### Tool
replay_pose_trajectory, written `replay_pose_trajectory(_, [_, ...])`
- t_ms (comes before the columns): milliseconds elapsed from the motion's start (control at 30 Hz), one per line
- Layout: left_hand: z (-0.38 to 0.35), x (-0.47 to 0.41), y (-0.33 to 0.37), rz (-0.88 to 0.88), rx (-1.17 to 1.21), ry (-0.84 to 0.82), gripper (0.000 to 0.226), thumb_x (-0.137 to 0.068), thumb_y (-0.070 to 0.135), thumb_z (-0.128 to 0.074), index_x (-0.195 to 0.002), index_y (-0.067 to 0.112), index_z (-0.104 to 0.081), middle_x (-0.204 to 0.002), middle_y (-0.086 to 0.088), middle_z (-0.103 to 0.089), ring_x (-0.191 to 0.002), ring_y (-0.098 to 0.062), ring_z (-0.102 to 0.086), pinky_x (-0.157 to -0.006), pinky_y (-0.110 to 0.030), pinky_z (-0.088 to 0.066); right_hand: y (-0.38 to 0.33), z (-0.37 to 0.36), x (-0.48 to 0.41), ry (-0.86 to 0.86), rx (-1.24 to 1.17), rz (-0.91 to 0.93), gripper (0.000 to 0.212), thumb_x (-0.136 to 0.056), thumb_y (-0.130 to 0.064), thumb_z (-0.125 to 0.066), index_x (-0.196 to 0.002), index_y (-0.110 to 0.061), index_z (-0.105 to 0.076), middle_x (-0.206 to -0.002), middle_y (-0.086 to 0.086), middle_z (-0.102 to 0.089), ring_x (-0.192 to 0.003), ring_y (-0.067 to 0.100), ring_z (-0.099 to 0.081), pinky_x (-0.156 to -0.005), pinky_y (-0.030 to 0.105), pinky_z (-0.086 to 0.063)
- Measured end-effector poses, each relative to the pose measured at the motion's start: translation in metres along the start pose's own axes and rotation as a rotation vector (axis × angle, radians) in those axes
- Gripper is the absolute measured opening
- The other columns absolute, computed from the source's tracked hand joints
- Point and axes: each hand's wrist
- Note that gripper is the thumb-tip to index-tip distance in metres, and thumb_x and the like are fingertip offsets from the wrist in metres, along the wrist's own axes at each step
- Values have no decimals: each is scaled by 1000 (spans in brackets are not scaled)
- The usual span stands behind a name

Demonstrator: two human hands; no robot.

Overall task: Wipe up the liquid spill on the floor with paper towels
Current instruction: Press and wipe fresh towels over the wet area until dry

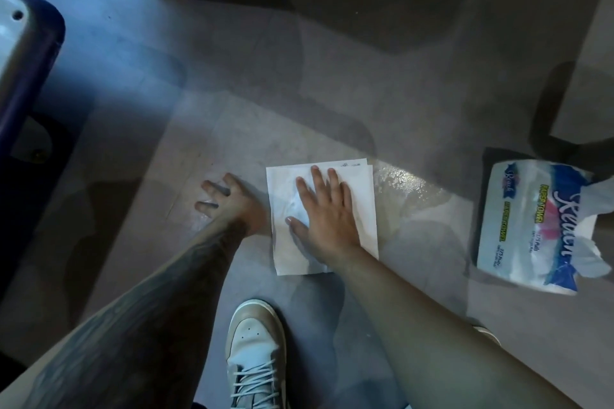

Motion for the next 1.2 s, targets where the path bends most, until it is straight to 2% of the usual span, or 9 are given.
replay_pose_trajectory(33, [-1,-2,0,-10,11,-7,83,-93,42,-44,-154,24,9,-161,-17,24,-146,-50,17,-118,-64,-7,4,-4,1,8,18,15,77,-93,-63,-41,-158,-29,-14,-168,3,3,-153,31,7,-124,50,-2])
replay_pose_trajectory(133, [-1,2,-1,-52,-30,-55,133,-72,53,-79,-151,22,23,-157,-16,35,-144,-51,22,-118,-64,-9,22,-12,8,35,56,56,76,-95,-66,-36,-158,-29,-16,-168,2,-1,-154,29,3,-123,50,-7])
replay_pose_trajectory(200, [-1,4,-1,-66,-49,-39,144,-65,54,-85,-151,20,26,-156,-18,36,-143,-53,23,-118,-64,-9,35,-15,17,58,61,59,74,-96,-65,-36,-158,-28,-19,-168,2,-5,-154,28,-1,-123,49,-9])
replay_pose_trajectory(333, [-5,1,1,-73,-72,-6,142,-67,50,-85,-152,19,25,-157,-19,33,-142,-56,20,-117,-65,-7,59,-16,29,92,99,98,74,-97,-65,-37,-158,-25,-23,-167,3,-9,-154,28,-5,-122,50,-13])
replay_pose_trajectory(567, [-5,2,1,-87,-57,-14,142,-68,48,-86,-152,19,25,-157,-20,34,-141,-56,22,-117,-66,-5,71,-15,51,196,53,7,72,-95,-58,-49,-154,-20,-34,-165,9,-18,-152,33,-12,-121,53,-16])
replay_pose_trajectory(767, [-3,1,-1,-110,-74,-32,145,-67,52,-85,-150,16,28,-154,-22,37,-139,-58,24,-116,-68,-5,54,-26,54,129,-7,-128,75,-95,-64,-41,-156,-23,-26,-167,8,-8,-154,31,1,-122,55,-8])
replay_pose_trajectory(1000, [-2,1,3,-109,-92,-39,143,-69,52,-83,-150,15,29,-154,-24,36,-139,-59,23,-116,-67,-4,46,-30,33,175,34,-82,69,-100,-57,-36,-157,-18,-25,-166,13,-11,-153,34,-3,-123,54,-6])
replay_pose_trajectory(1100, [-1,1,2,-95,-103,-41,144,-67,55,-84,-150,15,28,-154,-23,36,-140,-59,21,-117,-66,-4,54,-31,34,182,48,-38,64,-103,-52,-33,-157,-19,-25,-166,11,-12,-154,32,-6,-122,53,-11])
replay_pose_trajectory(1200, [-2,0,3,-91,-104,-31,145,-65,56,-85,-151,18,25,-156,-21,34,-141,-58,21,-117,-66,-6,66,-31,35,243,19,-135,61,-102,-44,-34,-155,-14,-31,-164,13,-19,-152,34,-15,-121,52,-17])
Point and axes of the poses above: each hand's wrist, its own x-axis away from the middle knuckle, its own z-axis out of the back of the hand, y = z × x
